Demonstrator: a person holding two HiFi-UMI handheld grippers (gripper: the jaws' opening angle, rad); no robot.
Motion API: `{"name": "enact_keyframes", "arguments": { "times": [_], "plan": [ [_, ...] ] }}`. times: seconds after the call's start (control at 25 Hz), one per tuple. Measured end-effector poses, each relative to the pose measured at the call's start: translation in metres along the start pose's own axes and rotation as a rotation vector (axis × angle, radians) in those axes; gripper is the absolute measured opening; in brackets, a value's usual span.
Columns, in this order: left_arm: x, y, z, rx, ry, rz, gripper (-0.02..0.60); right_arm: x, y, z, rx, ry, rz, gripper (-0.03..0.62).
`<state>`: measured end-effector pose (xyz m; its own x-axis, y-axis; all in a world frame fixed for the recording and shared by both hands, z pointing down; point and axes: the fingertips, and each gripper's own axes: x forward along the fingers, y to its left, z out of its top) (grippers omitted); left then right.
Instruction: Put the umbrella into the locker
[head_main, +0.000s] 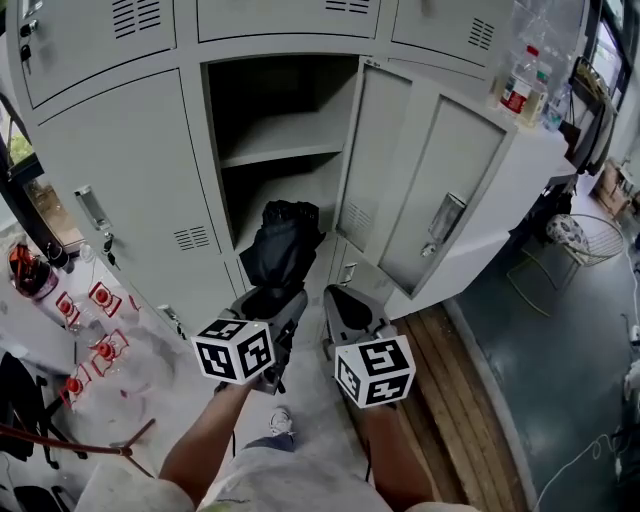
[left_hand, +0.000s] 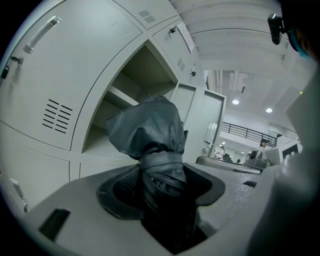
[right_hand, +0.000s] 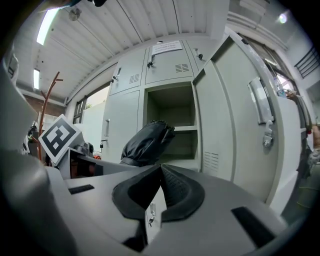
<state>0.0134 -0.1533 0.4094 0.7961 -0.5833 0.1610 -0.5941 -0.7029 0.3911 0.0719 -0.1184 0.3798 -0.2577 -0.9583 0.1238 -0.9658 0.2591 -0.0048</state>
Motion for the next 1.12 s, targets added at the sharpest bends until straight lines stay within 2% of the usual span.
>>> {"name": "enact_keyframes", "arguments": {
  "times": [0.24, 0.72, 1.12],
  "plan": [
    [0.027, 0.028, 0.008, -0.006, 0.029, 0.002, 0.255, 0.039, -0.01, 0.006, 0.001, 0.013, 0.003, 0.003],
    [0.065, 0.065, 0.025, -0.014, 0.09, -0.05, 0.255, 0.105, -0.019, 0.027, 0.004, 0.004, -0.008, 0.003],
    [0.084, 0.081, 0.034, 0.012, 0.108, -0.06, 0.255, 0.126, -0.024, 0.034, -0.021, -0.007, -0.025, 0.003]
  ]
}}
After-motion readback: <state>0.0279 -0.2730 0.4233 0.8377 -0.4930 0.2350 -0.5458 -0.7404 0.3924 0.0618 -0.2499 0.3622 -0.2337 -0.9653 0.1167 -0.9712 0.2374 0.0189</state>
